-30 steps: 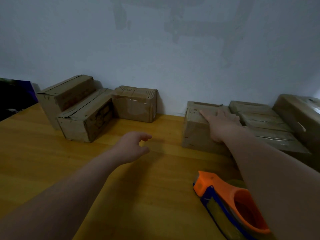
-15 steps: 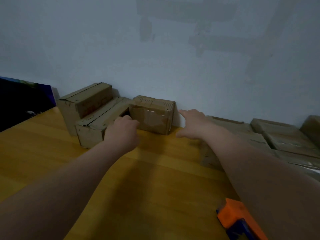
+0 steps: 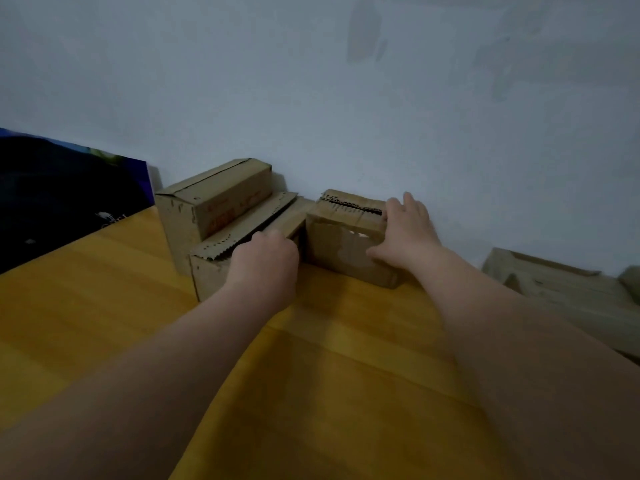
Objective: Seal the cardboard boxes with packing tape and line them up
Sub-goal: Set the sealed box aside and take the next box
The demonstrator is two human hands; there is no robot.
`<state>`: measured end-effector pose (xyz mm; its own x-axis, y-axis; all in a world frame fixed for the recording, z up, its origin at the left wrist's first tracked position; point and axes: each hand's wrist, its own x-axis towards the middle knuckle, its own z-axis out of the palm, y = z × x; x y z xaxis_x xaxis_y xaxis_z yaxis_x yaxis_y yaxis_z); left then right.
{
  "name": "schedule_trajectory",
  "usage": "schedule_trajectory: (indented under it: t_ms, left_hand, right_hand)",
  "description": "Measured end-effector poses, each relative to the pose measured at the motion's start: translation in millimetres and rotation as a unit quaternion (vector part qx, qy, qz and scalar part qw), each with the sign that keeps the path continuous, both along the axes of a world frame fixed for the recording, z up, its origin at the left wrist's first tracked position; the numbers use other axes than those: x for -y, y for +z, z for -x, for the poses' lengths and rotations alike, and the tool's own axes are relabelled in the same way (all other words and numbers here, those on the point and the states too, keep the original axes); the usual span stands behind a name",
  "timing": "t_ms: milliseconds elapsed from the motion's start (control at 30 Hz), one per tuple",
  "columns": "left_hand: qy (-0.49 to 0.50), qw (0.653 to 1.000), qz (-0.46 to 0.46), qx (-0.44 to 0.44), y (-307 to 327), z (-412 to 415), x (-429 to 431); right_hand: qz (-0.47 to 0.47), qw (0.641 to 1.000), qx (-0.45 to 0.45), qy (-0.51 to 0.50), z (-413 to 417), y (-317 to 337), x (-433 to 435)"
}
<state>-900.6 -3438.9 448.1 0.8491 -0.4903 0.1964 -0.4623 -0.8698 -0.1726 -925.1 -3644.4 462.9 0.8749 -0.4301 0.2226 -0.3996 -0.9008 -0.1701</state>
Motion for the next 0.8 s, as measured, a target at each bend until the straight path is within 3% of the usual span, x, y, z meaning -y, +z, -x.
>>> schedule_trajectory:
  t_ms: [200,333,467,600,700,800]
  left_hand:
    - [-0.010,1.000,0.006,0.007,-3.0,1.6,-3.0]
    - [-0.020,0.999,0.022,-0.022,-2.1,0.5,-10.3]
    - [-0.029,0.990,0.106,-0.084,6.2,8.7,-23.3]
    - [-0.110,0.976,0.178,-0.066,15.8,49.9,-29.4]
    - [-0.213,0.962,0.147,-0.090,27.9,100.3,-33.1]
    - [-0.280,0.950,0.058,-0.123,36.0,149.6,-40.2]
  right_hand:
    - [-0.007,0.999,-0.035,0.020,1.4,4.8,-1.5]
    - [-0.058,0.998,-0.017,0.018,20.3,10.3,-12.5]
    - [-0.079,0.997,-0.003,0.027,55.5,9.4,-26.9]
    - [-0.104,0.993,-0.004,0.053,112.5,15.5,-49.3]
    - [-0.112,0.990,-0.014,0.083,162.4,23.4,-72.6]
    - [-0.125,0.985,-0.019,0.118,214.2,28.5,-94.2]
